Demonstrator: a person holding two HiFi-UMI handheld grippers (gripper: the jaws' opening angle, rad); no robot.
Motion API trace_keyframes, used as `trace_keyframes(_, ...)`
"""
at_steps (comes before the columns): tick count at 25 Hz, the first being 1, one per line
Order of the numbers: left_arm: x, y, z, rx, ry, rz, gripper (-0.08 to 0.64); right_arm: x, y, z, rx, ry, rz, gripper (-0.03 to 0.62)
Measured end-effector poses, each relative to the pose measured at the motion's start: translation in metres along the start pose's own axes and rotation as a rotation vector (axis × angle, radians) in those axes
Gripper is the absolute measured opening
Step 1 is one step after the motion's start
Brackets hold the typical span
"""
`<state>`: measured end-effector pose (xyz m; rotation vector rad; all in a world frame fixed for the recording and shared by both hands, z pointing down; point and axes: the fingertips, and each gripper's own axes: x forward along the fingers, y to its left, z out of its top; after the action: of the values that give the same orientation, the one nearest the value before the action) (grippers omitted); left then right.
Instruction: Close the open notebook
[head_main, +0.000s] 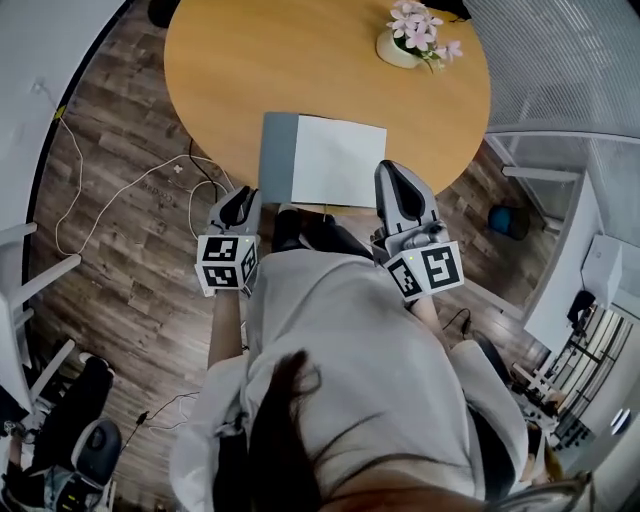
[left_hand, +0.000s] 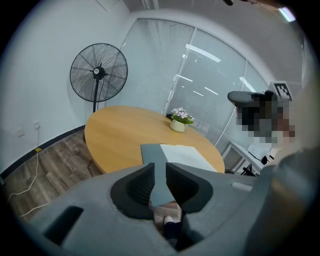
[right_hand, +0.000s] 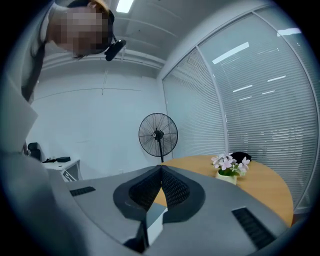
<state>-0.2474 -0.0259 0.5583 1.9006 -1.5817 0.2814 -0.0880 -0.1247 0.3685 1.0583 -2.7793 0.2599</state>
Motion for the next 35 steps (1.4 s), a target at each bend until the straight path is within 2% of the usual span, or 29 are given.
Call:
trace_keyframes(4, 0.010, 0.010, -0.027, -0.039, 0.063, -0.002, 0.097, 0.004, 0.000, -0.005, 0.019, 0.024, 0.002, 0.003)
trace_keyframes(9, 0.022, 0.015, -0.054, -0.044, 0.148, -0.017, 0.101, 0.006, 0.001, -0.012, 0.006, 0.053, 0.001, 0.003)
trace_keyframes(18, 0.047, 0.017, -0.087, -0.186, 0.240, -0.060, 0.125, 0.006, -0.009, -0.017, 0.007, 0.076, -0.023, 0.003)
trace_keyframes(28, 0.057, 0.018, -0.095, -0.298, 0.267, -0.109, 0.144, 0.010, -0.016, -0.020, 0.021, 0.090, -0.047, 0.003)
trace_keyframes(35, 0.058, 0.017, -0.095, -0.315, 0.310, -0.139, 0.118, 0.012, -0.013, -0.022, 0.021, 0.097, -0.040, 0.003)
